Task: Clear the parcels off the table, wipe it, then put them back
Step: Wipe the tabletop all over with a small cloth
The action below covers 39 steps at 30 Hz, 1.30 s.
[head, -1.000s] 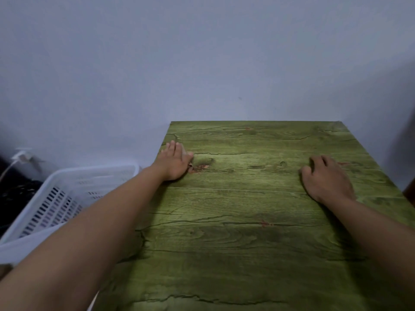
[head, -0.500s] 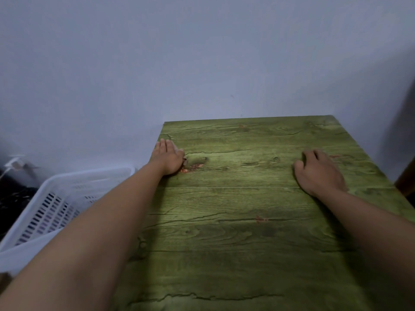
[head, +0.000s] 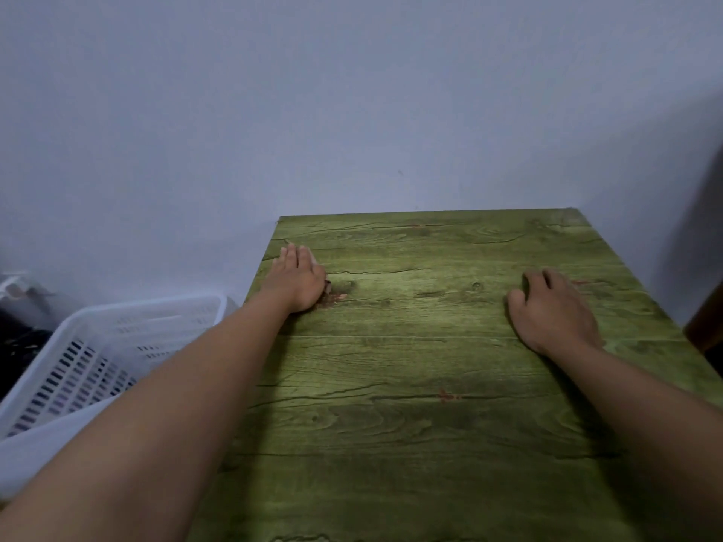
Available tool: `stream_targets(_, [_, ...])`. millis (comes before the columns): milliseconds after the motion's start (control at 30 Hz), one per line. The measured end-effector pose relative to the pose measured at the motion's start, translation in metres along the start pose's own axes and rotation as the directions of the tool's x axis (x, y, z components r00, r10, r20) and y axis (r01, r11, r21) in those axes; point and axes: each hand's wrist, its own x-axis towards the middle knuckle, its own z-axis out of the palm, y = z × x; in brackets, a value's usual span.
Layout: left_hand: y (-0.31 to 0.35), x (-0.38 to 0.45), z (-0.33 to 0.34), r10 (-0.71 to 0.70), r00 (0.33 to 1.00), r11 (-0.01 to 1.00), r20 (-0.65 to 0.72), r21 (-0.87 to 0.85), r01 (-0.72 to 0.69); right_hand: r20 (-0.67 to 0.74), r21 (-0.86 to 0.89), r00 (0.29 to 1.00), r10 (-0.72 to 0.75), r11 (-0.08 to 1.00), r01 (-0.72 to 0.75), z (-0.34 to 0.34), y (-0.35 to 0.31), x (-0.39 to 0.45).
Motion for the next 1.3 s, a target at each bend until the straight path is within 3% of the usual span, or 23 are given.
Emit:
stream_targets(400, [0.022,-0.029,0.01,0.081,0.997,0.996,0.004,0.031,-0.081,0.022,0.01,1.0,0.021,1.0,-0.021,-0.002,-0.003,0.0])
stream_targets(667, [0.044,0.004,-0.003,0.013,0.999,1.0,0.033,-0.004,-0.013,0.024,-0.009,1.0,0.019,1.0,-0.019,-0.001,-0.001,0.001])
stream_targets(933, [0.059,-0.039,0.018,0.126,0.992,0.992,0.026,0.007,-0.126,0.032,0.005,0.999,0.023,1.0,-0.023,-0.006,-0.004,-0.002])
stream_targets(1300, [0.085,0.003,0.005,0.084,0.996,0.996,0.039,0.021,-0.085,0.025,0.002,0.999,0.033,0.999,-0.033,-0.002,-0.001,0.002])
